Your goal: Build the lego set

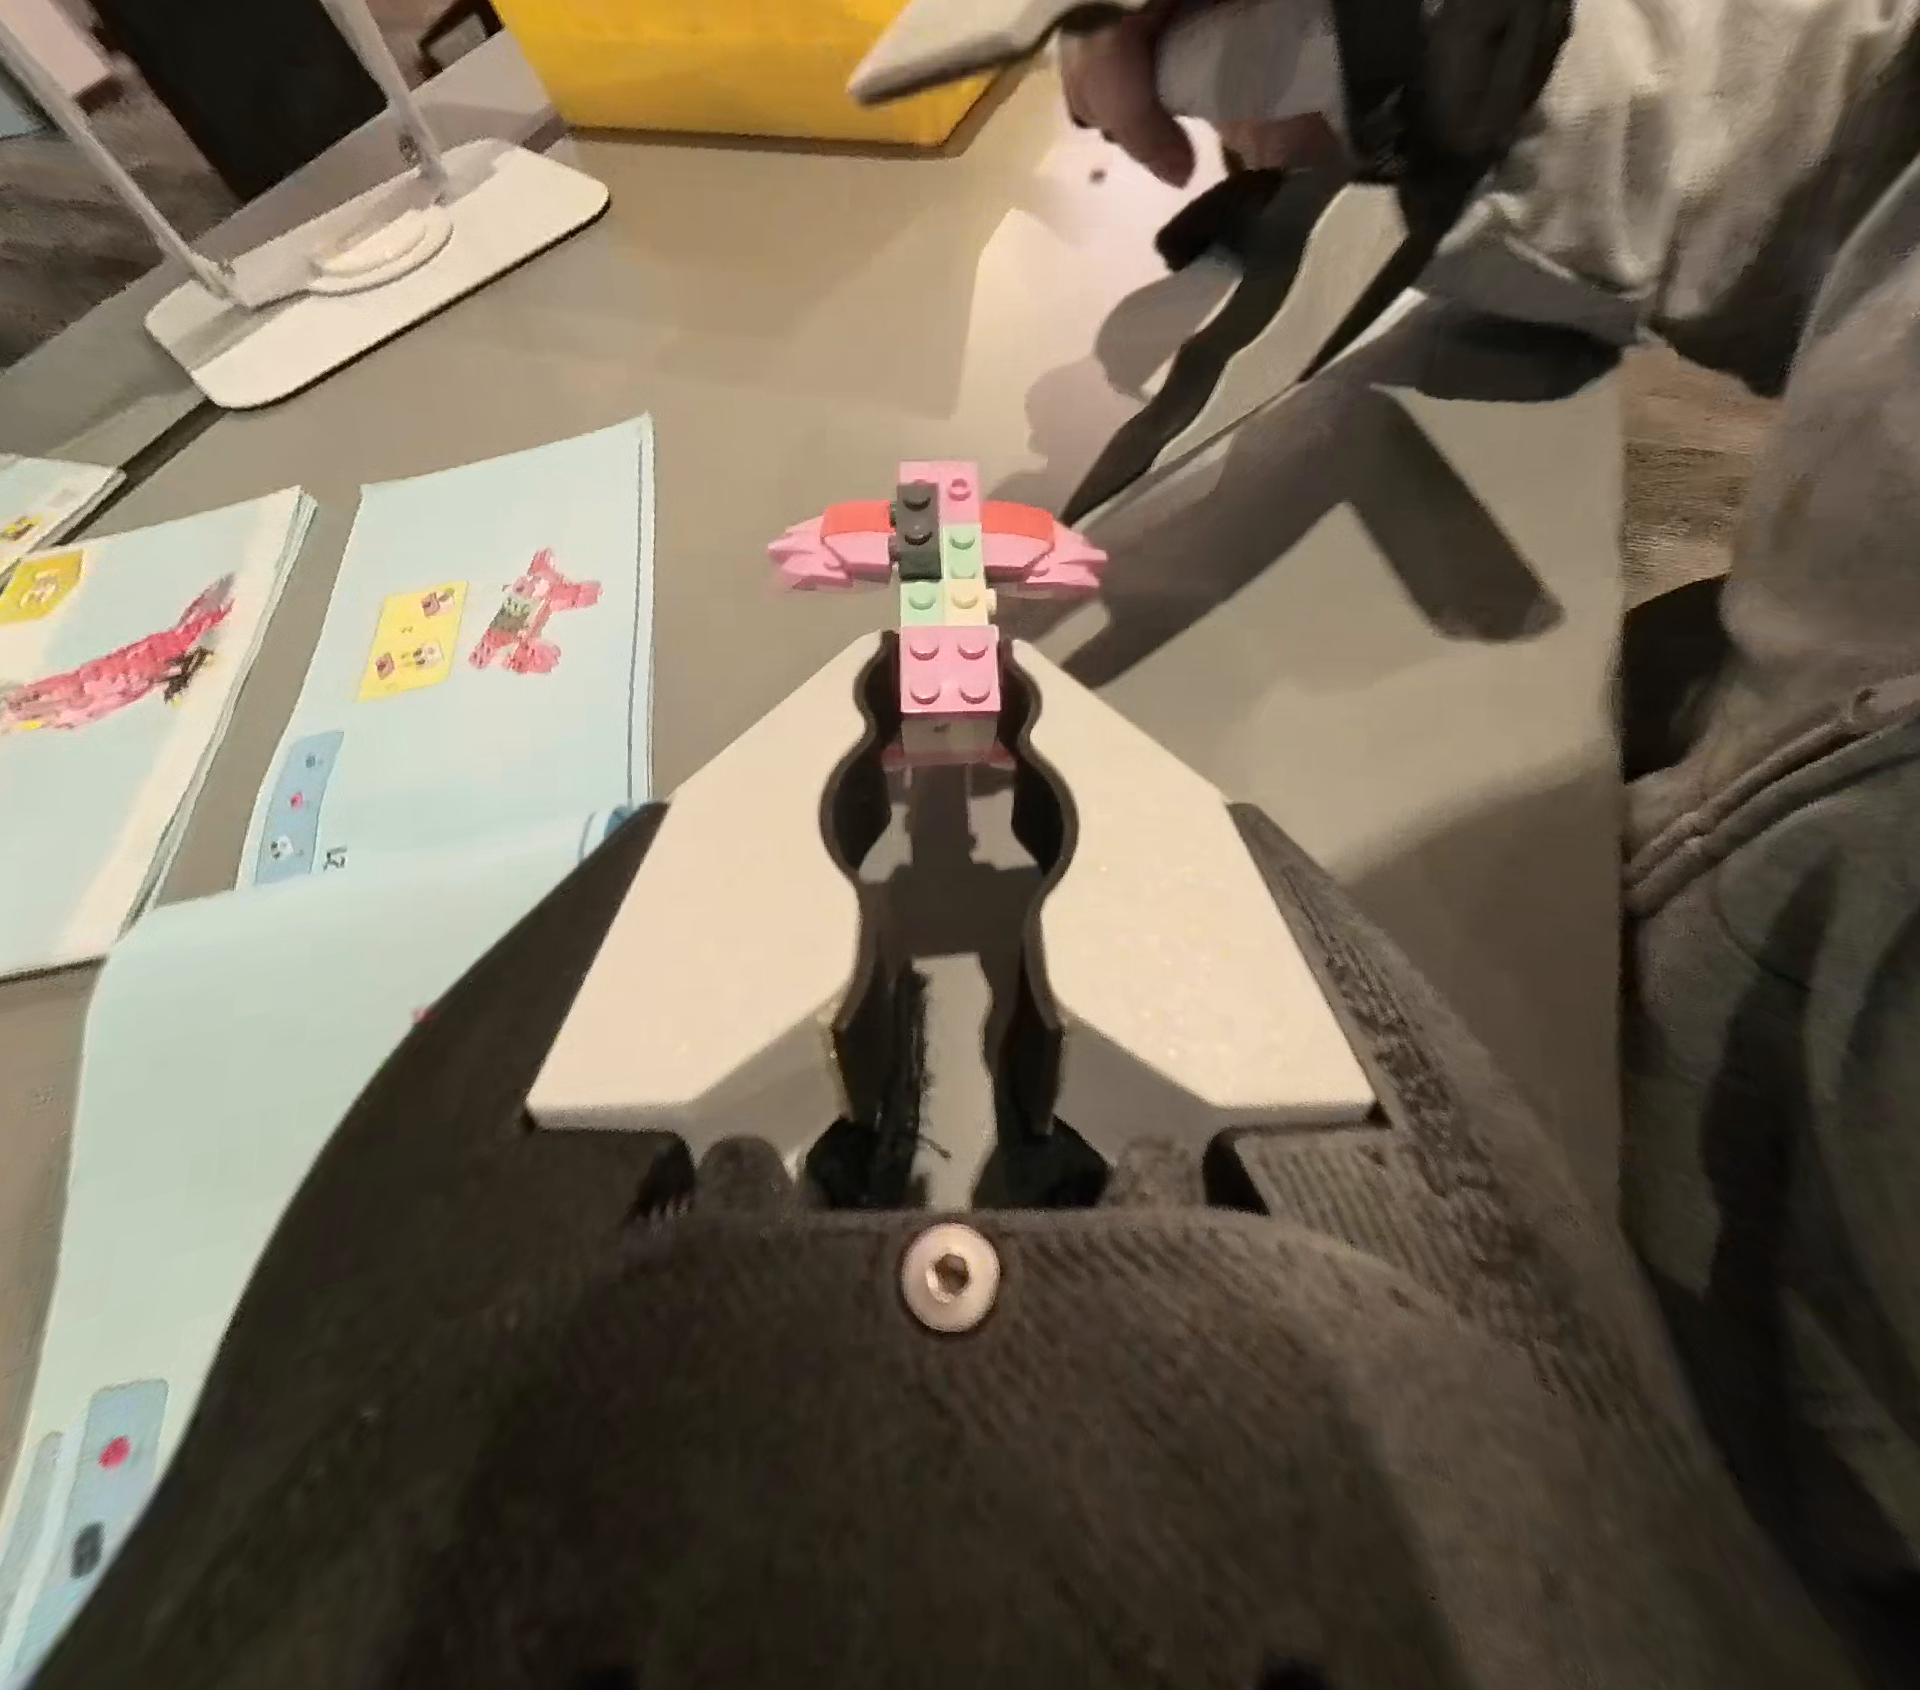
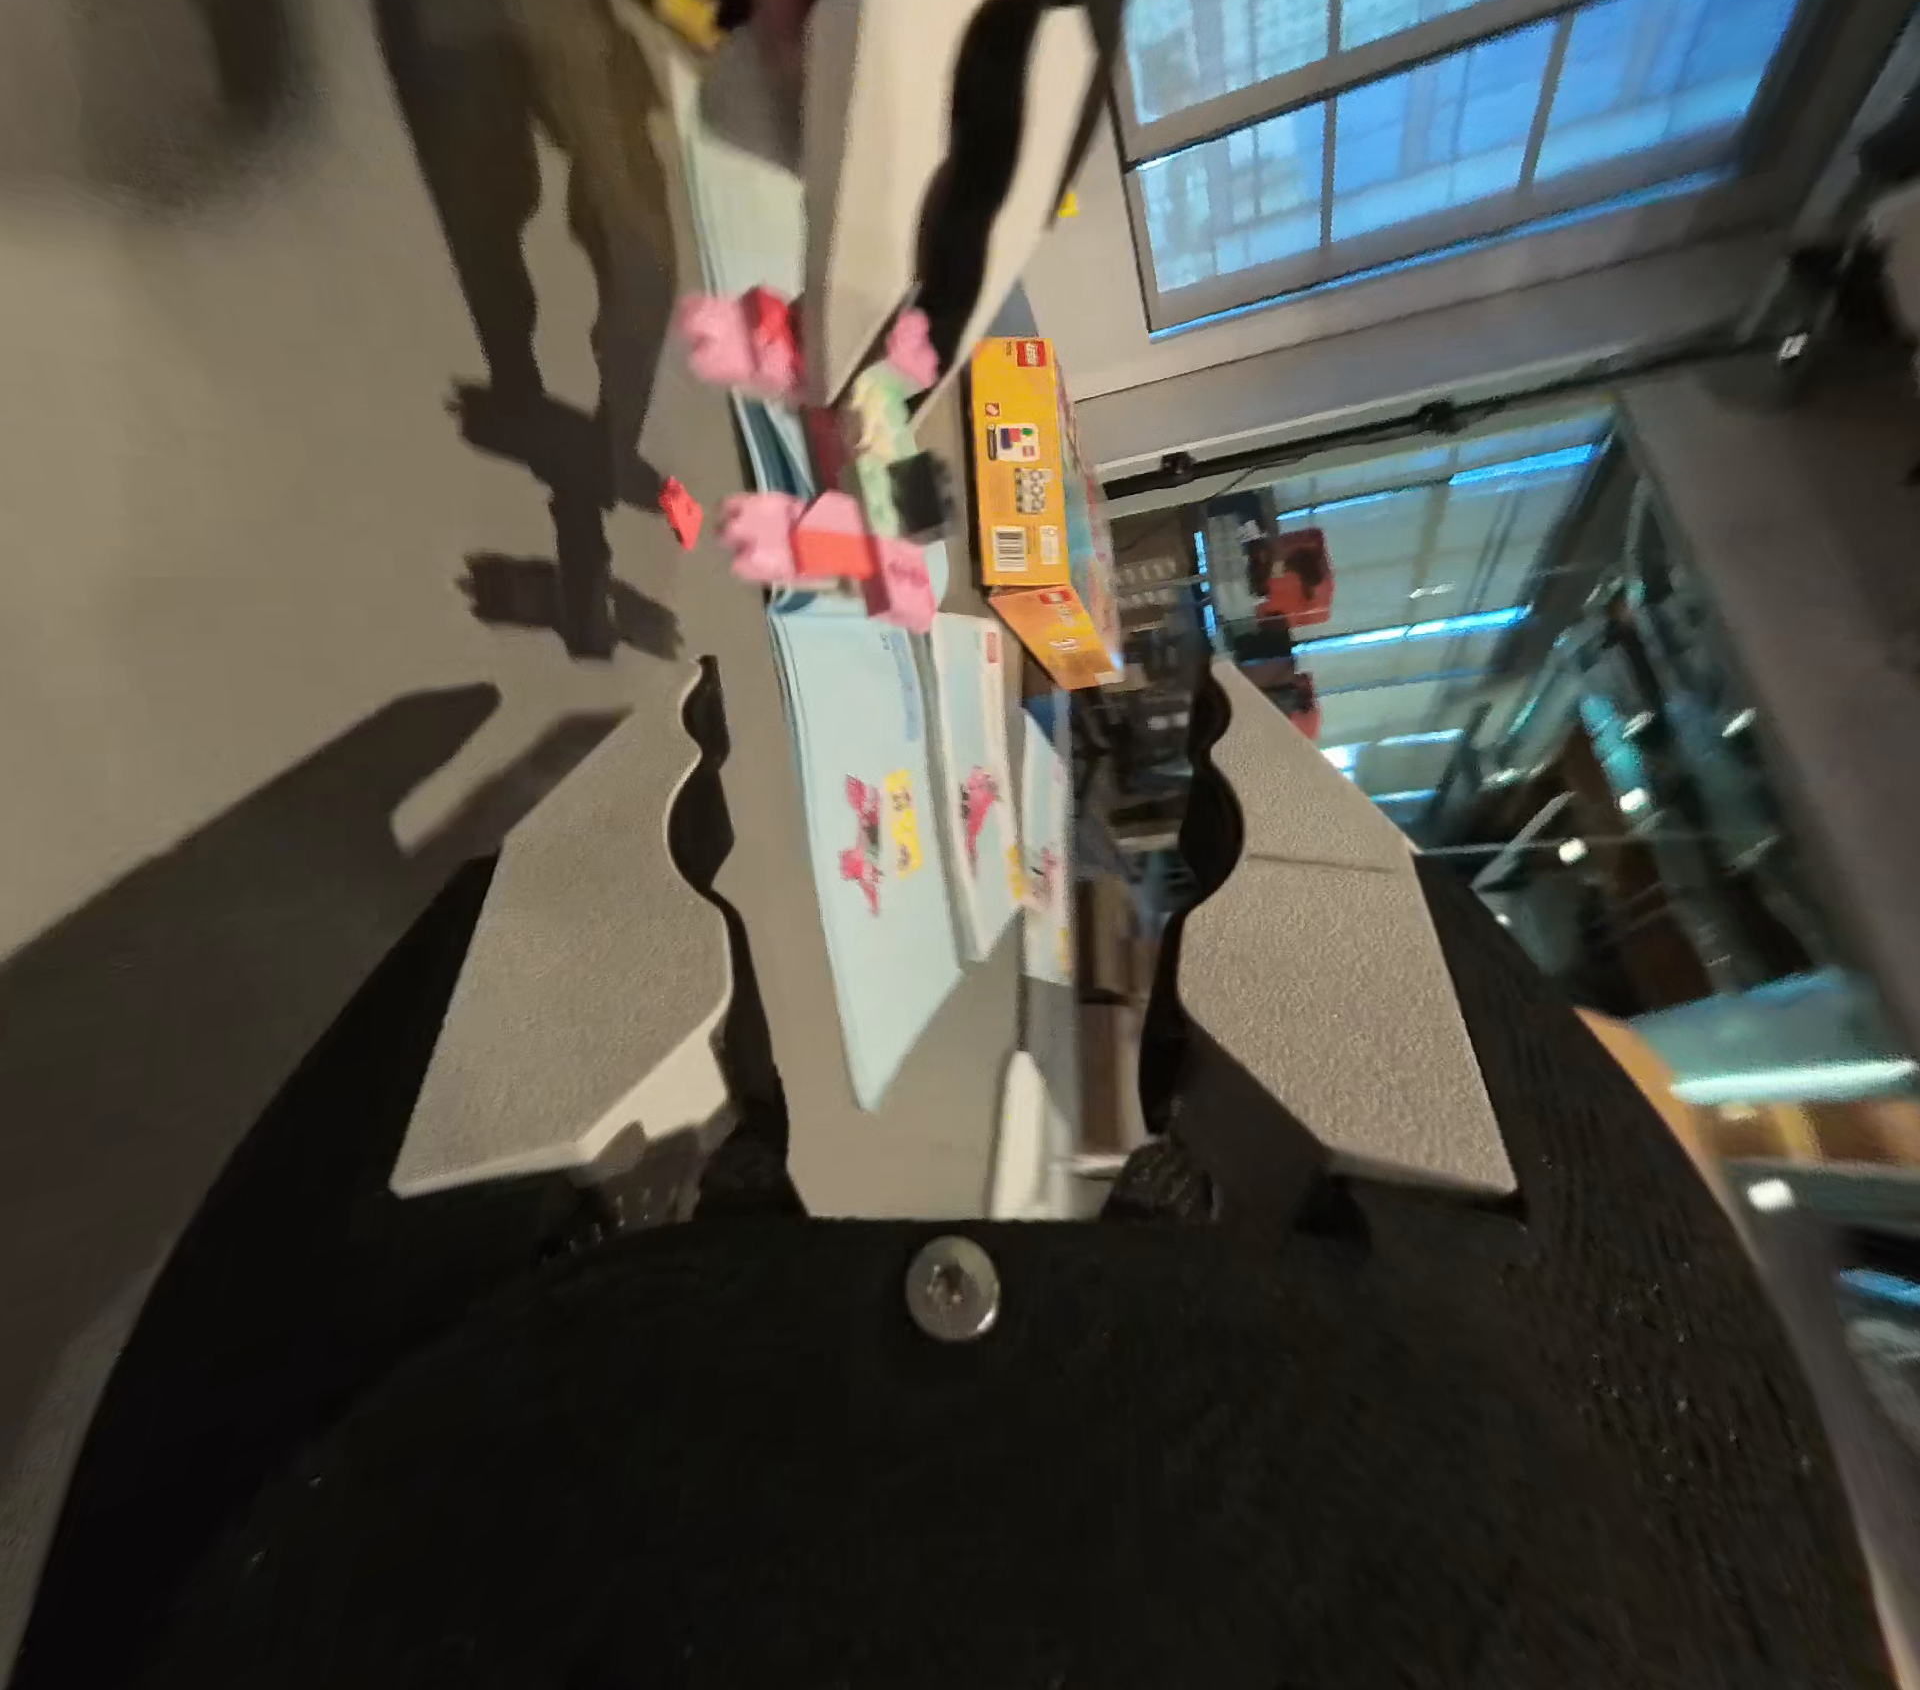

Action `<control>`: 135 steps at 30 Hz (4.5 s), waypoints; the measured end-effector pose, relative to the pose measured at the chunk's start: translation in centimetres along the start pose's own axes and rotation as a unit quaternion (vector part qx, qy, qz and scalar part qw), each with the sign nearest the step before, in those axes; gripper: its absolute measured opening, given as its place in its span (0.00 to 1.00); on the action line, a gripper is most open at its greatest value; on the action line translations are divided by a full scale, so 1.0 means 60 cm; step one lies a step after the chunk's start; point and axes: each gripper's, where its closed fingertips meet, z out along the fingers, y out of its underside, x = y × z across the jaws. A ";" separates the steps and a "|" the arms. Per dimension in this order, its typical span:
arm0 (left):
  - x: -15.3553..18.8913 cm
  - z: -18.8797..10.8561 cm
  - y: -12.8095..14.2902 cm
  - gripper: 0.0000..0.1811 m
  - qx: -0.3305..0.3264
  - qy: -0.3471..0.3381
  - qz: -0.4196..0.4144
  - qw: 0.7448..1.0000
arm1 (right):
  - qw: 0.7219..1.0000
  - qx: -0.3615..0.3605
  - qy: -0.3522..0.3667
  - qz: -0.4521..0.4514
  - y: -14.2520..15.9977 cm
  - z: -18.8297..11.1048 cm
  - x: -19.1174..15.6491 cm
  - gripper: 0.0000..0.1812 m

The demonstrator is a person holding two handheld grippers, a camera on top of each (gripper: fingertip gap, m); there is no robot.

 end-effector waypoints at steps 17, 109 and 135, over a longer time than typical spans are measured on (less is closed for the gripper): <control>0.025 -0.016 -0.053 0.09 0.013 0.036 0.018 0.999 | 0.981 0.003 0.038 -0.191 -0.045 0.033 0.004 0.27; 0.009 0.064 0.042 0.19 -0.038 -0.124 0.361 0.924 | 0.990 -0.024 -0.133 0.040 0.030 0.071 -0.114 0.18; 0.054 -0.008 -0.046 0.19 0.223 0.062 0.118 0.966 | 0.924 0.194 -0.154 0.292 -0.070 0.019 -0.039 0.23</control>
